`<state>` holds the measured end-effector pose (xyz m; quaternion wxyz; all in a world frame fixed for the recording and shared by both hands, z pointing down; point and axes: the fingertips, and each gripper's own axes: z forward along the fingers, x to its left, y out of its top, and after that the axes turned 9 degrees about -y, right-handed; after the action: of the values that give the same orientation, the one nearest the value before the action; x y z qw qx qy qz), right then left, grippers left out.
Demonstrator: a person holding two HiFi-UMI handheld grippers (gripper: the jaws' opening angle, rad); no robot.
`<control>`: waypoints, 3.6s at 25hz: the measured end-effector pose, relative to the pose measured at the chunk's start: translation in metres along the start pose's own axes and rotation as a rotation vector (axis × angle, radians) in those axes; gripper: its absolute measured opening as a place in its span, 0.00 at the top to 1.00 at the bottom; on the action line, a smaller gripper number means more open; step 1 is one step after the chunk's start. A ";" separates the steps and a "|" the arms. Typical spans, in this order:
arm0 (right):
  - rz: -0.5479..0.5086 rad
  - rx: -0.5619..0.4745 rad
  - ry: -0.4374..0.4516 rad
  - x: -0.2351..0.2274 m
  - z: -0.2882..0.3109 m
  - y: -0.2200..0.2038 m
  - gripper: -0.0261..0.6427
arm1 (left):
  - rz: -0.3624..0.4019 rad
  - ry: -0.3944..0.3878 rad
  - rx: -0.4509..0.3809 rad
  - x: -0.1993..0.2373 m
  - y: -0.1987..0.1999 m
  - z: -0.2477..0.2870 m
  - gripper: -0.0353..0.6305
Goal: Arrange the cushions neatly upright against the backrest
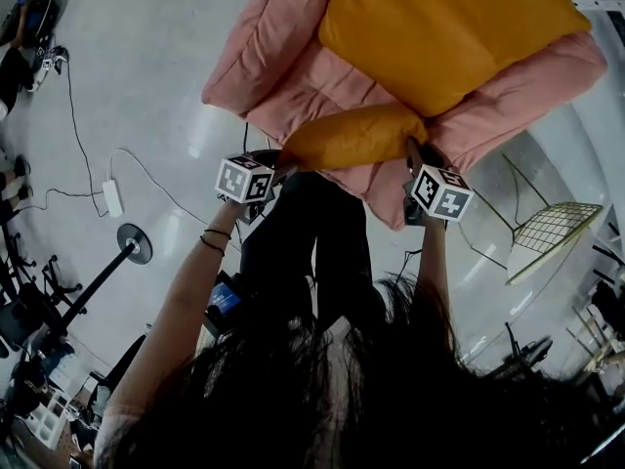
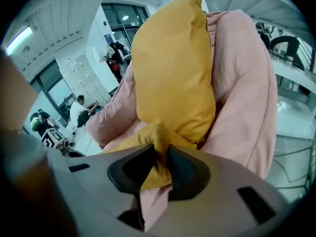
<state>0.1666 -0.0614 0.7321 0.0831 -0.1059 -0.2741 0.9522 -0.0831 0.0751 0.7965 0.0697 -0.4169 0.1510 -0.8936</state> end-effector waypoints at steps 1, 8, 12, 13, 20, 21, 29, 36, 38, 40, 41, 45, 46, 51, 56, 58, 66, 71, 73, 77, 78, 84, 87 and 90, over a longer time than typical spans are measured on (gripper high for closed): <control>0.016 -0.007 0.002 0.003 -0.004 0.000 0.83 | 0.010 0.003 -0.006 0.000 0.002 -0.006 0.70; 0.168 -0.052 -0.007 0.020 -0.039 -0.011 0.85 | 0.064 0.037 -0.091 -0.009 0.032 -0.057 0.74; 0.332 -0.077 -0.012 0.027 -0.057 -0.025 0.86 | 0.119 0.046 -0.165 -0.016 0.070 -0.085 0.75; 0.364 -0.085 -0.010 0.028 -0.060 -0.027 0.86 | 0.139 0.045 -0.175 -0.018 0.080 -0.090 0.75; 0.526 -0.123 -0.024 0.030 -0.081 -0.034 0.87 | 0.261 0.052 -0.235 -0.038 0.148 -0.103 0.77; 0.549 -0.122 -0.012 0.032 -0.082 -0.034 0.87 | 0.266 0.060 -0.251 -0.039 0.159 -0.103 0.77; 0.647 -0.096 0.017 0.014 -0.055 -0.024 0.87 | 0.230 0.135 -0.222 -0.020 0.219 -0.060 0.78; 0.609 -0.053 0.004 -0.005 -0.025 0.007 0.87 | 0.188 0.203 -0.120 0.009 0.259 -0.021 0.78; 0.594 -0.067 -0.009 -0.010 -0.018 0.018 0.87 | 0.205 0.216 -0.116 0.012 0.280 -0.013 0.78; 0.589 -0.079 -0.003 -0.015 -0.009 0.025 0.87 | 0.204 0.222 -0.106 0.019 0.294 -0.003 0.78; 0.588 -0.079 0.003 -0.018 -0.003 0.027 0.87 | 0.202 0.226 -0.097 0.024 0.298 0.004 0.78; 0.570 -0.041 0.024 -0.028 0.027 0.033 0.87 | 0.159 0.260 -0.040 0.053 0.307 0.035 0.78; 0.564 -0.020 0.029 -0.028 0.034 0.033 0.87 | 0.144 0.273 -0.023 0.061 0.307 0.042 0.78; 0.498 0.089 0.040 -0.025 0.070 0.020 0.87 | 0.154 0.318 0.072 0.087 0.296 0.061 0.78; 0.557 0.119 0.079 -0.025 0.086 0.017 0.87 | 0.105 0.252 0.064 0.095 0.296 0.069 0.78; 0.544 0.114 0.056 -0.026 0.087 0.022 0.87 | 0.088 0.238 0.054 0.094 0.302 0.069 0.76; 0.505 0.094 -0.061 -0.033 0.080 0.021 0.87 | 0.146 0.212 -0.028 0.083 0.305 0.063 0.75; 0.563 0.109 -0.056 -0.033 0.066 0.016 0.87 | 0.201 0.215 -0.143 0.066 0.313 0.017 0.62; 0.593 0.095 -0.062 -0.034 0.061 0.017 0.85 | 0.195 0.196 -0.212 0.055 0.319 -0.005 0.62; 0.669 0.063 -0.062 -0.035 0.043 0.019 0.78 | 0.222 0.143 -0.293 0.019 0.319 -0.041 0.62; 0.681 0.053 -0.057 -0.034 0.037 0.017 0.76 | 0.241 0.134 -0.301 0.010 0.315 -0.049 0.62; 0.669 -0.018 -0.030 -0.015 -0.007 0.020 0.68 | 0.349 0.086 -0.320 -0.043 0.294 -0.085 0.62; 0.630 -0.087 -0.015 -0.006 -0.036 0.040 0.68 | 0.376 0.032 -0.362 -0.076 0.292 -0.097 0.62; 0.607 -0.152 0.035 0.016 -0.068 0.060 0.68 | 0.421 -0.021 -0.370 -0.108 0.285 -0.110 0.62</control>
<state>0.1622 -0.0738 0.6410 -0.2085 -0.2051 -0.2988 0.9084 -0.0983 -0.1437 0.5581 0.1782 -0.3913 0.3942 -0.8123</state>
